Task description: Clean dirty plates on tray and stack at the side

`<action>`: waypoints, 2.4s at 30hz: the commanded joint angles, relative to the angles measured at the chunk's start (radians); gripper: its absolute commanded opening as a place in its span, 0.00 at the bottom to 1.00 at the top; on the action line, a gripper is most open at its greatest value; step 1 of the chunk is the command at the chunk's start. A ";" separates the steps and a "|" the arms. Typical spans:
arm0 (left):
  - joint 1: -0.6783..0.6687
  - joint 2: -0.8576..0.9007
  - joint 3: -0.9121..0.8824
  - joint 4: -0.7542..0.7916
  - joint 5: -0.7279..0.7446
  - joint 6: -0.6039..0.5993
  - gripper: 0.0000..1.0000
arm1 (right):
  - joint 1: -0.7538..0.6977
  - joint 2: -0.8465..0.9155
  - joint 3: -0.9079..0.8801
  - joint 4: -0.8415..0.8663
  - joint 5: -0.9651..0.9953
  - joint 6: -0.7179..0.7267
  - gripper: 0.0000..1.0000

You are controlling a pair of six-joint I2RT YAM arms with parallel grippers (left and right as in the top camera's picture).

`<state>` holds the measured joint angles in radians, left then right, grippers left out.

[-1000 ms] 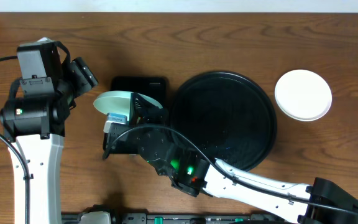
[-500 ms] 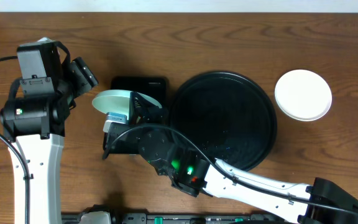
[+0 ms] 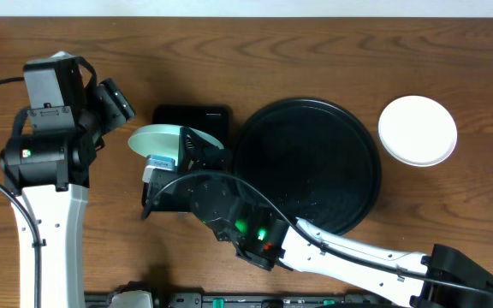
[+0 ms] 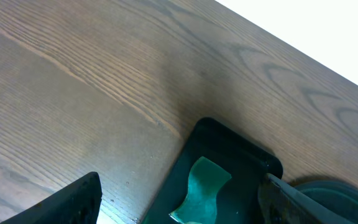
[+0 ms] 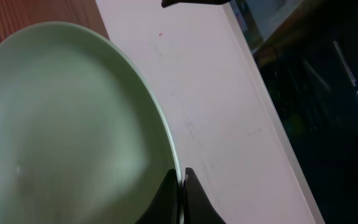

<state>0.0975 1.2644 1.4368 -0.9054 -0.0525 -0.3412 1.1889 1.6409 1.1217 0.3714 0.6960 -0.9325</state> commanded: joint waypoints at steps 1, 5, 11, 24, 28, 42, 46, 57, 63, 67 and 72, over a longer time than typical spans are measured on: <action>0.004 0.005 0.018 0.000 -0.012 -0.008 0.81 | 0.008 -0.019 0.002 0.002 0.010 -0.006 0.01; 0.004 0.005 0.018 0.000 -0.012 -0.008 0.81 | 0.008 -0.019 0.002 -0.002 0.010 -0.006 0.01; 0.004 0.005 0.018 0.000 -0.012 -0.008 0.81 | 0.008 -0.019 0.002 -0.081 0.010 0.043 0.01; 0.004 0.005 0.018 0.000 -0.012 -0.008 0.81 | -0.023 -0.019 0.002 -0.151 0.005 0.177 0.01; 0.004 0.005 0.018 0.000 -0.012 -0.008 0.81 | -0.023 -0.019 0.002 -0.152 0.002 0.177 0.01; 0.004 0.005 0.018 0.000 -0.012 -0.008 0.81 | -0.023 -0.019 0.002 -0.174 -0.034 0.178 0.01; 0.004 0.005 0.018 0.000 -0.012 -0.008 0.81 | -0.023 -0.019 0.002 -0.175 -0.035 0.178 0.01; 0.004 0.005 0.018 0.000 -0.012 -0.008 0.81 | -0.026 -0.019 0.002 -0.248 -0.035 0.256 0.01; 0.004 0.005 0.018 0.000 -0.012 -0.008 0.81 | -0.026 -0.019 0.002 -0.287 -0.035 0.256 0.01; 0.004 0.005 0.018 0.000 -0.012 -0.008 0.81 | -0.026 -0.019 0.002 -0.287 -0.035 0.266 0.01; 0.004 0.005 0.018 0.000 -0.012 -0.008 0.81 | -0.026 -0.019 0.002 -0.311 -0.035 0.266 0.01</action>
<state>0.0975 1.2644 1.4368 -0.9054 -0.0525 -0.3412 1.1694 1.6405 1.1210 0.0692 0.6605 -0.6895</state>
